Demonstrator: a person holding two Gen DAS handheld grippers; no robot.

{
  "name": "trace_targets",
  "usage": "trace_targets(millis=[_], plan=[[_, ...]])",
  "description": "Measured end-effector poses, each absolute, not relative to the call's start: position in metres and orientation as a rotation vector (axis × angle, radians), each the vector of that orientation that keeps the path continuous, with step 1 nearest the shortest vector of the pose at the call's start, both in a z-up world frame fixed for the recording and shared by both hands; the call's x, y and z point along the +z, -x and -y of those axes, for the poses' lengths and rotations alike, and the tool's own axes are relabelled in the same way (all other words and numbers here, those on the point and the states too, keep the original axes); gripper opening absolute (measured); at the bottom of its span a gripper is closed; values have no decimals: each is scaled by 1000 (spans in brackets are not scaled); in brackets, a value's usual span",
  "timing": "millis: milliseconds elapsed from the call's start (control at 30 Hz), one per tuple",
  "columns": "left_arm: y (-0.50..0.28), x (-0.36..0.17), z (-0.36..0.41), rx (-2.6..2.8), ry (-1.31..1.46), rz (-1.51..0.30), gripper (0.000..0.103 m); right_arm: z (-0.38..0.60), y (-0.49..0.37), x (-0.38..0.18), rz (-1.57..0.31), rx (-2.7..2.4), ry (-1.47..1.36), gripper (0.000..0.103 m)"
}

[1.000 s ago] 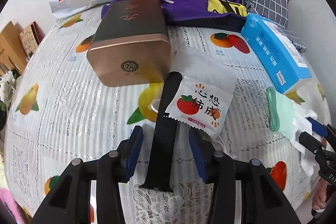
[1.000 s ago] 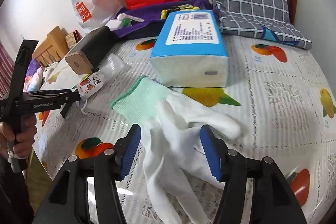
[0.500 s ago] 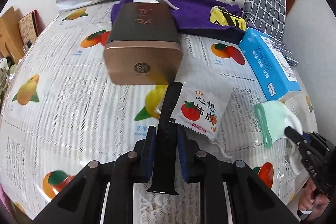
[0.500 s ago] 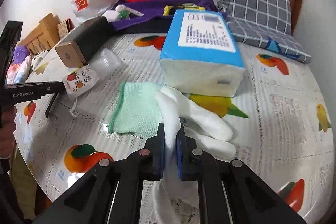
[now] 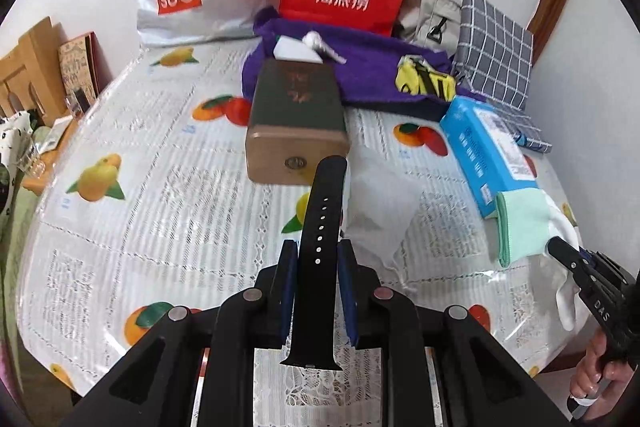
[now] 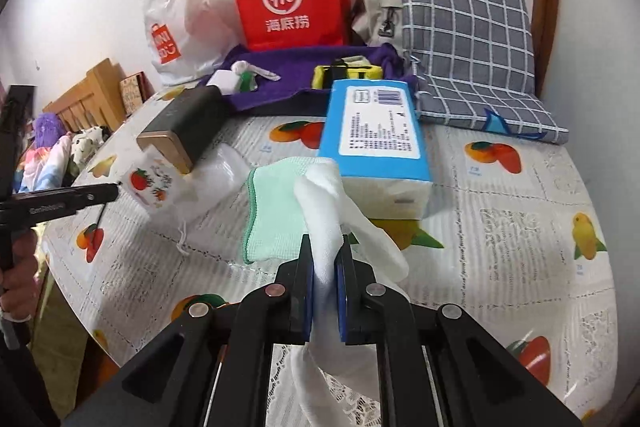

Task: Organize soft objects

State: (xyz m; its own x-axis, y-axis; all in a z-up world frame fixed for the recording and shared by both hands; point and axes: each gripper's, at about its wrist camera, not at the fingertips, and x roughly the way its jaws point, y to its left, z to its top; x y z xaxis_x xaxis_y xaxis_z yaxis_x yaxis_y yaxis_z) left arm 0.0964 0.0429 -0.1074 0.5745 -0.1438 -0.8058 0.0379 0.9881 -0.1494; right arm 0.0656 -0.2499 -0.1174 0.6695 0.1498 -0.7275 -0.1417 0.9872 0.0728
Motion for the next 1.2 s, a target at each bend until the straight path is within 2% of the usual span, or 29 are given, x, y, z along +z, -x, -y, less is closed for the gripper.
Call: trace_targets(millis=[500, 1200], plan=[[-94, -63, -43, -108, 126, -880, 19, 258, -69, -65, -732, 148, -37, 10], [-154, -23, -48, -59, 133, -845, 19, 246, -139, -23, -696, 103, -26, 10]])
